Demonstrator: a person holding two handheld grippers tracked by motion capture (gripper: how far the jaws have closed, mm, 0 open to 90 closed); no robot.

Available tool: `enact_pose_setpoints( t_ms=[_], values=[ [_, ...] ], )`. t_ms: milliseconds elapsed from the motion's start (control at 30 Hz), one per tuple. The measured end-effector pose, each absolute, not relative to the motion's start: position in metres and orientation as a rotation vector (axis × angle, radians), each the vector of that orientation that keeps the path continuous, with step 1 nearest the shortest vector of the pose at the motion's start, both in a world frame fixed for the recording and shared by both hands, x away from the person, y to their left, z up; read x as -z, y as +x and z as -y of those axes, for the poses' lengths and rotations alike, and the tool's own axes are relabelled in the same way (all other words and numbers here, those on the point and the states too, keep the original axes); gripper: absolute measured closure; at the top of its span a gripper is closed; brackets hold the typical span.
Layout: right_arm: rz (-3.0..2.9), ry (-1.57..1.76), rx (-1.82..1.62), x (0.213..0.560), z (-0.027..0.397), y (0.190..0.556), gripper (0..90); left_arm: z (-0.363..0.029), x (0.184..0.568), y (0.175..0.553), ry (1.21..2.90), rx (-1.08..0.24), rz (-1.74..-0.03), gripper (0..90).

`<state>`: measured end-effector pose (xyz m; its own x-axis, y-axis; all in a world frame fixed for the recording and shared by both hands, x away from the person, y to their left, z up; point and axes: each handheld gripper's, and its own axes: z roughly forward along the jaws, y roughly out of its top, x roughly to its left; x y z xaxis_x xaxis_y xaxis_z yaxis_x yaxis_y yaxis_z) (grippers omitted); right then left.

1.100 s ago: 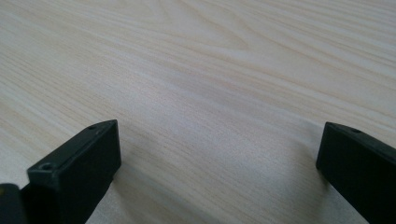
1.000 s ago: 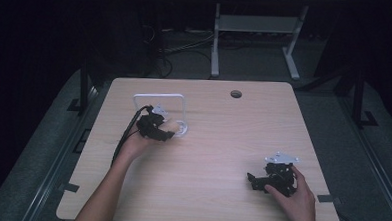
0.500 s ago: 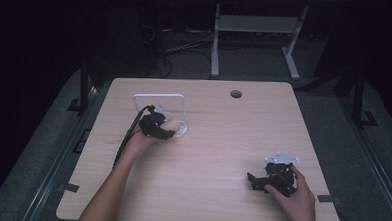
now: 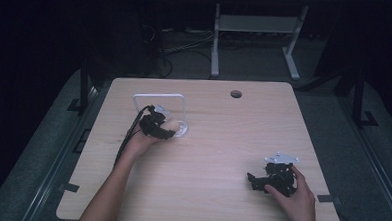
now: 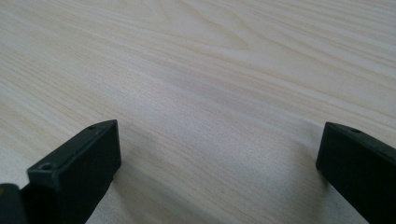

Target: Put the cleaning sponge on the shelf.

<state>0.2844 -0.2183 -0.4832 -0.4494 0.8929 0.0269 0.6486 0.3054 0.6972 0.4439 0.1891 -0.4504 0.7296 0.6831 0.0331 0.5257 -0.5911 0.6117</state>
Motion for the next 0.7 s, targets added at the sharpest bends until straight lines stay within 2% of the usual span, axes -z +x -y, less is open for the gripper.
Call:
enact_pose_setpoints(
  t_ms=[300, 700],
  values=[
    [-2.213, 1.380, -0.921, 0.483, 0.218, 0.284, 0.0, -0.191, 0.443, 0.441, 2.326, -0.372, -0.934, 28.4],
    [-2.213, 1.380, -0.920, 0.483, 0.218, 0.284, 0.0, -0.196, 0.418, 0.426, 2.255, -0.376, -0.927, 29.0]
  ],
)
